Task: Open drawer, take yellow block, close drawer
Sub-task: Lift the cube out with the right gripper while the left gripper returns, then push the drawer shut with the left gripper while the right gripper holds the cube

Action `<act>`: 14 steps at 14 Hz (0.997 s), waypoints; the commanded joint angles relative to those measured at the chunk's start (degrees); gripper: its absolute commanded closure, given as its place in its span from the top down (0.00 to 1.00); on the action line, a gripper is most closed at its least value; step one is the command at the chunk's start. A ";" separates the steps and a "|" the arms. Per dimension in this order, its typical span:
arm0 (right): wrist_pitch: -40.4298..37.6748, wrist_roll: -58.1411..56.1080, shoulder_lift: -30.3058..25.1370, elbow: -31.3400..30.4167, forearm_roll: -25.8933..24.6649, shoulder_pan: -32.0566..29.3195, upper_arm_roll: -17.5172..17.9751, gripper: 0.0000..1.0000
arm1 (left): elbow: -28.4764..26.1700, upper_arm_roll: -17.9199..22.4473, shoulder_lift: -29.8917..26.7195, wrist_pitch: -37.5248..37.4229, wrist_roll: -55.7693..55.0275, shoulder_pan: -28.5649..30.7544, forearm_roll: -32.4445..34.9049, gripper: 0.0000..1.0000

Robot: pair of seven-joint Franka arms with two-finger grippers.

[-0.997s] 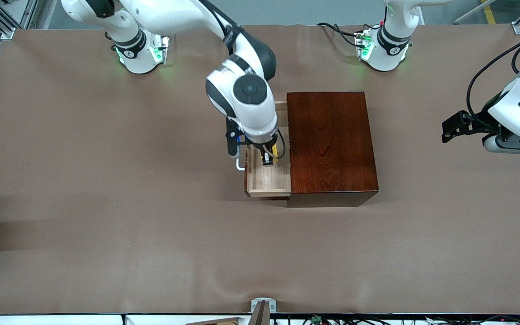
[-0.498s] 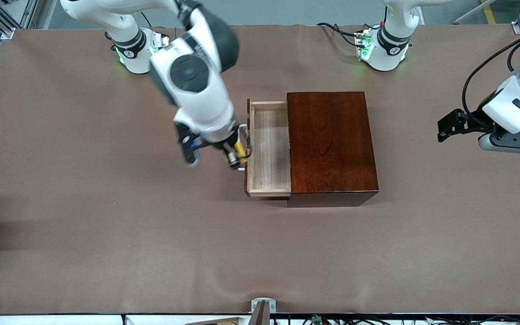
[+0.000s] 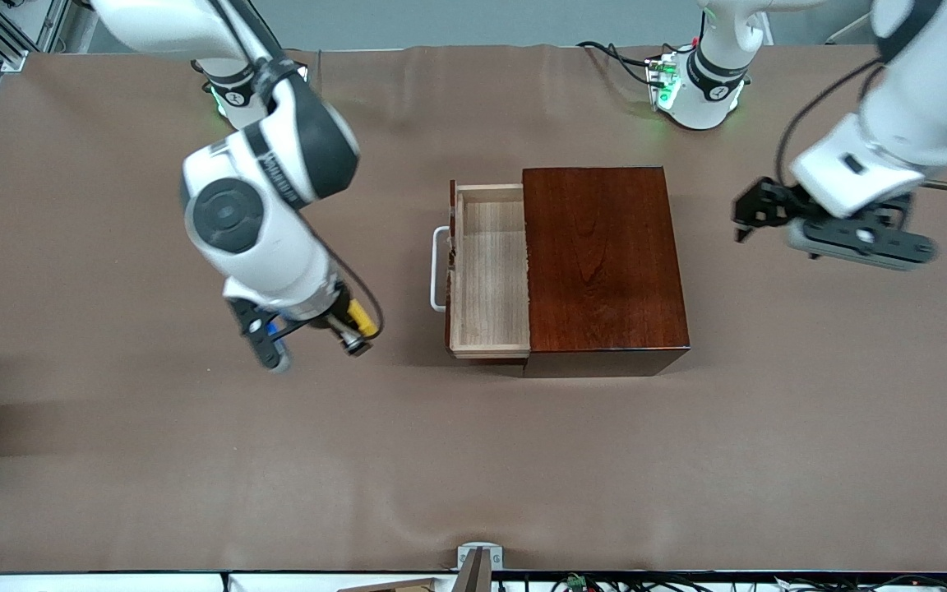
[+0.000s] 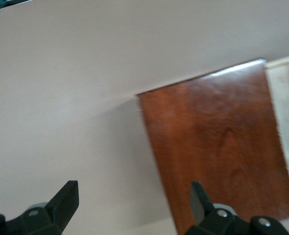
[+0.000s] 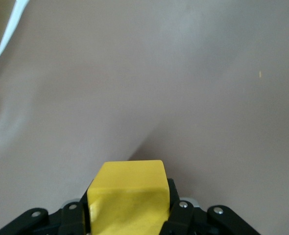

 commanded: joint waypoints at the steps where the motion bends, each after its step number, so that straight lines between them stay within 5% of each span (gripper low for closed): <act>1: 0.76 -11.75 0.13 -0.70 0.12 -4.73 1.13 0.00 | 0.13 -5.46 0.01 -0.89 -0.61 0.03 -0.91 1.00; 6: 0.93 -38.20 0.75 -3.06 0.03 -14.65 1.13 0.00 | 0.13 -12.85 3.09 0.68 -0.70 -2.94 -0.12 1.00; 10: 2.94 -61.50 1.71 -3.78 0.12 -24.41 1.22 0.00 | 0.48 -13.13 8.79 8.42 0.35 -12.24 0.06 1.00; 14: 6.20 -72.24 3.74 -4.39 -1.64 -25.83 1.04 0.00 | 8.62 -13.04 20.28 12.21 3.23 -24.55 12.16 1.00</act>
